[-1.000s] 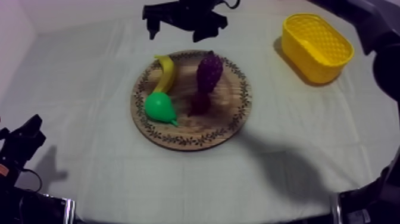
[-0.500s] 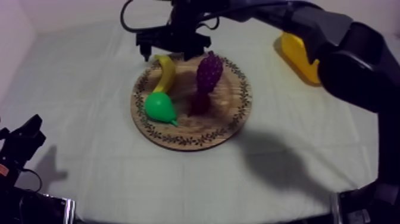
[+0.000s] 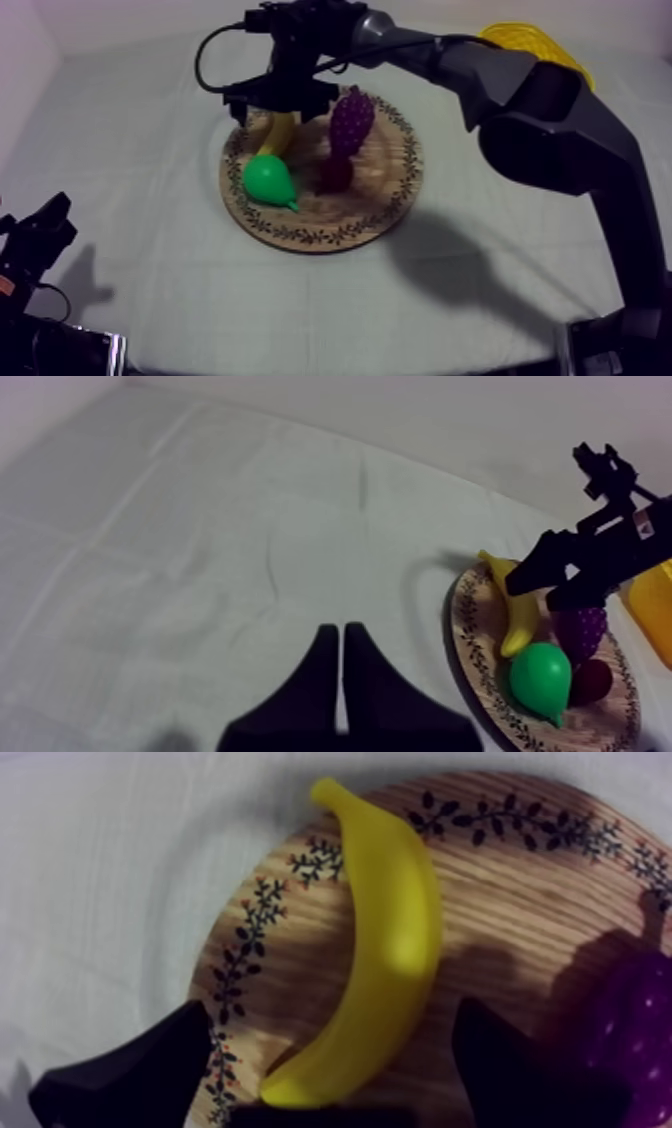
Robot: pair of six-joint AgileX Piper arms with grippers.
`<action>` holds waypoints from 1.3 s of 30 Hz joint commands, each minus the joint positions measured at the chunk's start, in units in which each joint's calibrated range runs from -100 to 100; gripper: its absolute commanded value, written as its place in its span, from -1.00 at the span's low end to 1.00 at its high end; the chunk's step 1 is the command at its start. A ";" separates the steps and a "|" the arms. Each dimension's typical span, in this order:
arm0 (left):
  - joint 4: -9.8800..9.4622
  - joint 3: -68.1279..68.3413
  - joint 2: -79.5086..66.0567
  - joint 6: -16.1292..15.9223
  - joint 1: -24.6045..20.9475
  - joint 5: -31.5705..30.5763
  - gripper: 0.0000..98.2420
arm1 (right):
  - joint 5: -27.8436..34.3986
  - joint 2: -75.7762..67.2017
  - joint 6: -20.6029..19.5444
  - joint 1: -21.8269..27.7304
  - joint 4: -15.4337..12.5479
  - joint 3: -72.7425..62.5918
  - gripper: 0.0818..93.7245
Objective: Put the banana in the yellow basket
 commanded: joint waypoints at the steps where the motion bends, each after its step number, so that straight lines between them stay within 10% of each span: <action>1: -0.02 0.01 -0.01 0.00 0.01 0.00 -1.00 | 0.39 1.28 -0.02 0.09 0.27 -1.34 0.53; 13: -0.02 0.01 -0.01 0.02 0.01 0.00 -1.00 | 1.51 5.36 0.69 0.80 0.78 -5.06 0.22; 26: -0.02 0.01 -0.01 0.00 0.01 0.00 -1.00 | 3.85 7.53 2.71 1.56 0.76 -8.69 -0.73; 39: -0.02 0.01 -0.01 -0.01 0.01 0.00 -1.00 | 7.00 -7.97 5.37 5.50 -2.03 -2.44 -0.84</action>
